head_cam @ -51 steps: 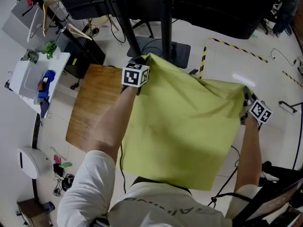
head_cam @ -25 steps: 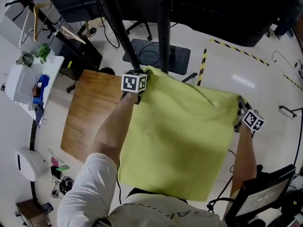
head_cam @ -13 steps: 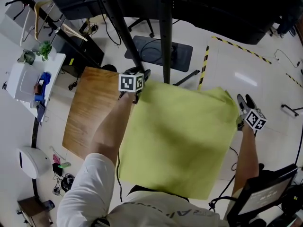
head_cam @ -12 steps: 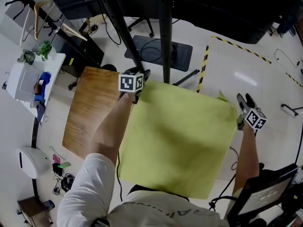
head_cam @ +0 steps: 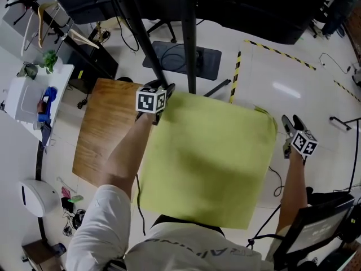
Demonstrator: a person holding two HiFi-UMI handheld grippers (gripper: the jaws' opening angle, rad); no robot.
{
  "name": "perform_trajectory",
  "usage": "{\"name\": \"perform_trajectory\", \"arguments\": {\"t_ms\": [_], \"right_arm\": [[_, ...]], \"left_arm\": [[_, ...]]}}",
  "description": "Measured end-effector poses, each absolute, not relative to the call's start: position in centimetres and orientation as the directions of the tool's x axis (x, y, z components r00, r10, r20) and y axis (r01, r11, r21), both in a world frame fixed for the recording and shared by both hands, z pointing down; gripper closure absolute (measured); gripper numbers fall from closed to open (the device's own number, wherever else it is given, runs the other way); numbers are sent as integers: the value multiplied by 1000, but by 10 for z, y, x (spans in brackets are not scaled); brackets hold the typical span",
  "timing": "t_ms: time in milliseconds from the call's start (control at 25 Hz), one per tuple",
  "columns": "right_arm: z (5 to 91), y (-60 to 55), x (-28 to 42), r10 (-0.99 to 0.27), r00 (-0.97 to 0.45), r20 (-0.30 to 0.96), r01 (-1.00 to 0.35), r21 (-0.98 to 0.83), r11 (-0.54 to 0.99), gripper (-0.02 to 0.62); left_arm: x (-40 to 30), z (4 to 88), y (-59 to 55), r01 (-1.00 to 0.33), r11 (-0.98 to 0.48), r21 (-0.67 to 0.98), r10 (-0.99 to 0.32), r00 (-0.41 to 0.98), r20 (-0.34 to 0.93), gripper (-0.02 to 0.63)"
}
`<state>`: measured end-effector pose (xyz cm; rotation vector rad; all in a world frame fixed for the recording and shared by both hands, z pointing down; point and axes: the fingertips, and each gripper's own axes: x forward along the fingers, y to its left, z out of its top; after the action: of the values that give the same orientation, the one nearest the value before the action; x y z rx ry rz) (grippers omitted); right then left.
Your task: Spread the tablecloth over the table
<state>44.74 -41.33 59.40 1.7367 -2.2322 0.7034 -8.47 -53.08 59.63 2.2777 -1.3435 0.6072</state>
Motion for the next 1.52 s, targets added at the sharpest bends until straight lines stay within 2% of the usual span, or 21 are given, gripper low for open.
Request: {"name": "perform_trajectory", "arguments": {"t_ms": [240, 280, 320, 360, 400, 520, 600, 680, 760, 960, 1200, 1520], "right_arm": [[576, -378, 437, -863, -270, 427, -958, -212, 195, 297], [575, -372, 431, -858, -283, 429, -956, -201, 215, 330], [575, -368, 423, -850, -297, 436, -953, -186, 238, 412], [576, -364, 417, -840, -308, 447, -951, -170, 259, 446], [576, -363, 411, -832, -317, 456, -948, -158, 275, 457], [575, -357, 395, -820, -336, 463, -942, -153, 299, 567], [571, -354, 388, -817, -349, 459, -937, -157, 312, 586], [565, -355, 384, -822, -357, 445, -934, -159, 319, 588], [560, -354, 382, -827, -352, 438, -936, -153, 318, 588], [529, -336, 372, -867, -317, 384, -948, -152, 279, 588], [464, -292, 352, -922, -295, 250, -953, -148, 265, 588], [411, -229, 335, -950, -275, 148, -953, -175, 248, 588]], "left_arm": [[-73, 571, -510, -867, -485, 115, -709, 467, 528, 367], [-71, 567, -506, -863, -492, 112, -710, 472, 522, 370], [-69, 562, -500, -859, -500, 109, -710, 479, 517, 370], [-67, 558, -495, -855, -507, 105, -710, 484, 511, 370], [-65, 554, -491, -852, -514, 99, -712, 489, 504, 370], [-65, 543, -479, -850, -522, 66, -728, 485, 485, 396], [-67, 537, -470, -856, -515, 46, -745, 474, 469, 424], [-69, 531, -463, -861, -508, 18, -765, 461, 450, 537], [-69, 529, -453, -856, -518, -2, -767, 463, 444, 600], [-65, 524, -425, -838, -546, 17, -749, 497, 437, 600], [-71, 476, -382, -842, -539, 17, -790, 512, 338, 600], [-91, 422, -307, -858, -514, 12, -829, 500, 251, 600]]}}
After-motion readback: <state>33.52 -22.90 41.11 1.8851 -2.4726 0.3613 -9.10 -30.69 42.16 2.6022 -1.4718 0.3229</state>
